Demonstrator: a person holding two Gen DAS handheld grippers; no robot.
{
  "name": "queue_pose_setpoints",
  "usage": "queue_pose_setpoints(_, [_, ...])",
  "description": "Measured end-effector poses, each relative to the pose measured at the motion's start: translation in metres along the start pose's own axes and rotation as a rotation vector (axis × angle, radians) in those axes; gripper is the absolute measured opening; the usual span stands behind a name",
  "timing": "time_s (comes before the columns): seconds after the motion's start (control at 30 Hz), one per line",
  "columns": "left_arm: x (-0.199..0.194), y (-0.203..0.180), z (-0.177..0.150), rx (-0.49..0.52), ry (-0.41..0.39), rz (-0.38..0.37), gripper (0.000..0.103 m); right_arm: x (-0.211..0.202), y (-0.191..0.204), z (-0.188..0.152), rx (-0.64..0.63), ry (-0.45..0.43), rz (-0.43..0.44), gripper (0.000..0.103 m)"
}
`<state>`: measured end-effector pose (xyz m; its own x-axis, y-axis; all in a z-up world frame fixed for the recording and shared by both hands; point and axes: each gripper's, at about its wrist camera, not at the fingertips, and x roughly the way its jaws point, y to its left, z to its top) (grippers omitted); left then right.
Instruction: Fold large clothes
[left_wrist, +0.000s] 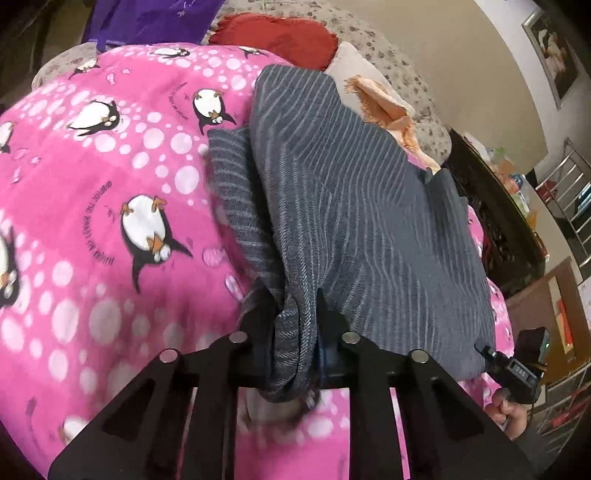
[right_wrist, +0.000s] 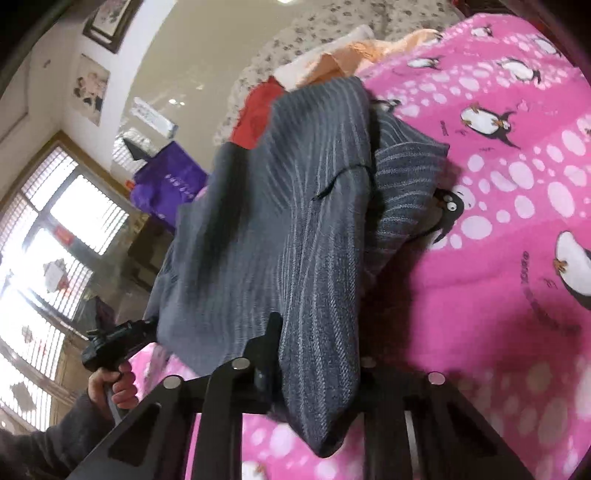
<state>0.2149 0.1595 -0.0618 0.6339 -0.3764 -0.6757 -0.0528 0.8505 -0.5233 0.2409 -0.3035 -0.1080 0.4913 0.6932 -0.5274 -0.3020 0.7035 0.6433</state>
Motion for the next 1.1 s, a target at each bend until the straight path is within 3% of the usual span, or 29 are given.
queue_pose_setpoints(0.2, [-0.049,0.002,-0.039,-0.015,0.087,-0.112,0.013,-0.055,0.010,-0.036,0.044,-0.007,0.079,0.019])
queue_pose_setpoints(0.27, [-0.069,0.004,-0.060,-0.022,0.127,-0.139,0.013,-0.075,0.009,-0.056,0.092,0.019,0.095,0.019])
queue_pose_setpoints(0.37, [-0.095,0.009,-0.090,-0.021,0.158,-0.119,0.015,-0.093,0.011,-0.088,0.166,0.104,0.124,0.022])
queue_pose_setpoints(0.4, [-0.098,0.010,-0.099,-0.006,0.163,-0.093,0.017,-0.095,0.013,-0.097,0.168,0.132,0.097,0.027])
queue_pose_setpoints(0.47, [-0.099,0.011,-0.112,0.038,0.159,-0.012,0.032,-0.101,0.012,-0.111,0.173,0.160,-0.004,0.028])
queue_pose_setpoints(0.5, [-0.101,0.011,-0.114,0.057,0.143,0.004,0.034,-0.106,0.013,-0.112,0.172,0.148,-0.038,0.028])
queue_pose_setpoints(0.63, [-0.121,0.009,-0.111,0.088,0.032,0.087,0.037,-0.142,0.031,-0.097,0.112,0.014,-0.227,0.028])
queue_pose_setpoints(0.7, [-0.134,-0.005,-0.102,0.133,-0.093,0.184,0.037,-0.151,0.062,-0.080,-0.005,-0.064,-0.292,0.028])
queue_pose_setpoints(0.73, [-0.139,-0.011,-0.096,0.148,-0.141,0.197,0.037,-0.149,0.086,-0.071,-0.105,-0.106,-0.326,0.028])
queue_pose_setpoints(0.8, [-0.140,-0.021,-0.085,0.155,-0.177,0.151,0.037,-0.135,0.121,-0.064,-0.253,-0.133,-0.330,0.028])
queue_pose_setpoints(0.93, [-0.102,-0.047,-0.062,0.213,-0.166,0.140,0.037,-0.066,0.179,-0.061,-0.431,-0.045,-0.193,0.028])
queue_pose_setpoints(1.0, [-0.071,-0.046,-0.063,0.219,-0.112,0.178,0.037,-0.029,0.205,-0.060,-0.522,0.010,-0.111,0.028])
queue_pose_setpoints(1.07, [-0.041,-0.034,-0.070,0.193,-0.043,0.209,0.037,0.013,0.221,-0.052,-0.590,0.050,-0.096,0.028])
queue_pose_setpoints(1.1, [-0.036,-0.029,-0.075,0.190,-0.049,0.212,0.038,0.026,0.216,-0.047,-0.595,0.069,-0.101,0.028])
